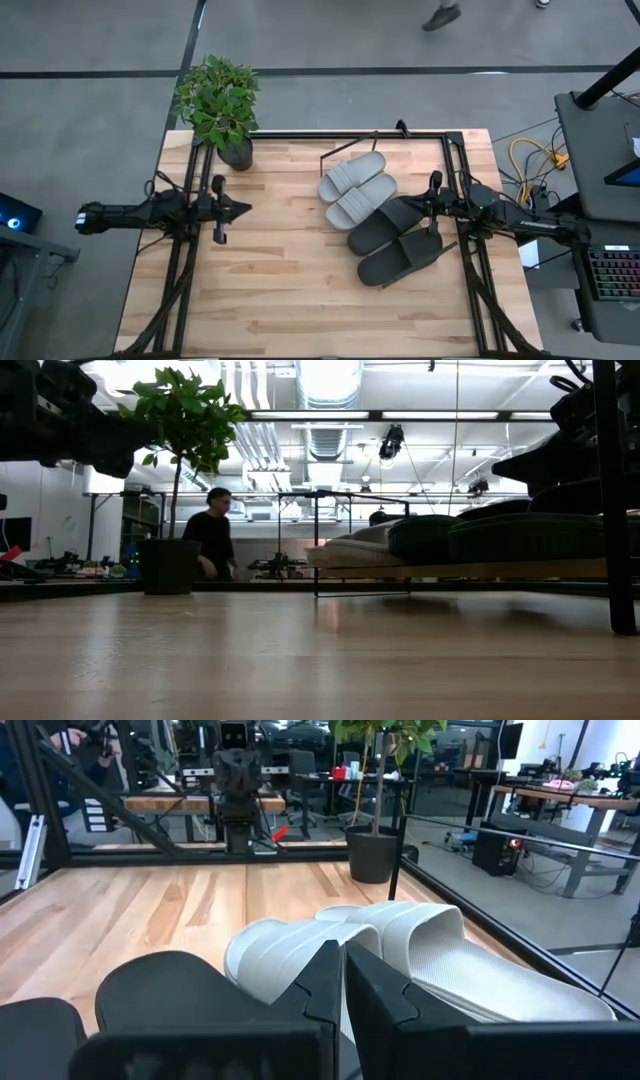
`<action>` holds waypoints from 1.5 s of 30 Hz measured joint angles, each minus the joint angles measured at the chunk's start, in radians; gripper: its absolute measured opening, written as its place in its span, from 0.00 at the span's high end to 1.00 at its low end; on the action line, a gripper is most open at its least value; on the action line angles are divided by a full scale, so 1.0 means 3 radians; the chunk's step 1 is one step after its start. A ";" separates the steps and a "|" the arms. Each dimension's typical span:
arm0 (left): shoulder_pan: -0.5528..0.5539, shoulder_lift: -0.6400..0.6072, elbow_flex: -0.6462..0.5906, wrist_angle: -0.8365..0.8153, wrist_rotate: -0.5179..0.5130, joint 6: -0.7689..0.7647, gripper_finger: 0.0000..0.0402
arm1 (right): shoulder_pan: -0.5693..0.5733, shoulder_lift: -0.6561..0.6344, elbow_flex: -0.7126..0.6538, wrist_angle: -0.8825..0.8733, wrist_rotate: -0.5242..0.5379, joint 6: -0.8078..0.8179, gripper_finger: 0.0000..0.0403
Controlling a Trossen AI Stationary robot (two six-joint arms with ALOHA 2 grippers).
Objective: Pick and place slides into the shelf
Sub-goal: Return to Home Position
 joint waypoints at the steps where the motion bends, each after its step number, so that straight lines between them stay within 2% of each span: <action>1: 0.0000 0.0004 0.0001 -0.0043 -0.0003 -0.0063 1.00 | 0.0000 0.0000 0.0000 0.0000 0.0000 0.0000 0.98; 45: 0.0000 0.0035 0.0000 -0.0132 -0.0024 -0.0092 1.00 | 0.0001 0.0005 0.0000 0.0000 0.0001 -0.0098 0.98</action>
